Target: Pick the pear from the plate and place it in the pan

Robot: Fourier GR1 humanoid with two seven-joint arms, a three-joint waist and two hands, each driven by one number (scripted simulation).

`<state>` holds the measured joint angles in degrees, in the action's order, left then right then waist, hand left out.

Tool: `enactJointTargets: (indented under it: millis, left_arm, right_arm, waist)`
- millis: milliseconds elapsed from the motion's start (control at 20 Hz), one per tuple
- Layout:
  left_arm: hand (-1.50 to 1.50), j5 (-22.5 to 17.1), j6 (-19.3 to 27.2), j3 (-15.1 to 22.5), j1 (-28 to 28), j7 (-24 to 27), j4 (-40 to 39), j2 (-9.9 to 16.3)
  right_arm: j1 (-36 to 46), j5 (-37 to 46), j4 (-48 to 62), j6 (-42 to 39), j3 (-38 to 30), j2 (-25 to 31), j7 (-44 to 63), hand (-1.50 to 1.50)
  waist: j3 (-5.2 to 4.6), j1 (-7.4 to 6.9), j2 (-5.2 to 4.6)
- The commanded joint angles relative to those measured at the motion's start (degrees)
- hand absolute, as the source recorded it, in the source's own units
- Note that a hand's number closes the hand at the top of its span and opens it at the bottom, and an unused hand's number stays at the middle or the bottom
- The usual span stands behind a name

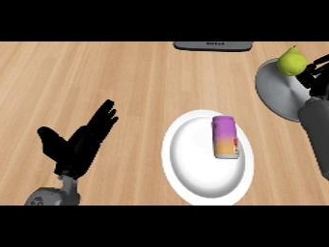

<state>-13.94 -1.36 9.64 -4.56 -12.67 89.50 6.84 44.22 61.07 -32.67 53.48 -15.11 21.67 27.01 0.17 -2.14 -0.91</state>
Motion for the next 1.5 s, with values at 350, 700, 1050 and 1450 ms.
enactJointTargets:
  millis: [350, 700, 1050, 1450]
  left_arm:
    - [0.00, 0.0, -0.2, 0.5, -1.8, -2.4, 2.0, -0.4]
    - [0.00, -0.4, -0.9, 0.0, -1.1, -0.1, -1.0, -1.4]
    - [0.00, -1.6, -1.5, -2.7, -2.9, -1.6, -1.1, 0.5]
    - [0.00, 1.1, -1.1, -0.1, 3.1, 1.5, 0.1, -0.7]
  right_arm:
    - [3.1, -8.1, 18.6, -8.3, -7.1, 6.6, -6.6, -1.50]
    - [3.6, -17.8, 15.6, -7.4, -14.3, 4.8, -20.9, -1.50]
    - [1.9, -34.6, 7.3, -12.0, -26.2, 4.3, -38.1, -1.50]
    - [-6.3, -44.9, 11.3, -33.4, -31.8, 8.7, -49.3, -1.50]
  waist:
    - [0.14, -1.85, -0.66]
    - [0.22, -1.23, -0.63]
    - [0.26, 0.54, -0.17]
    - [-0.01, 1.20, 0.46]
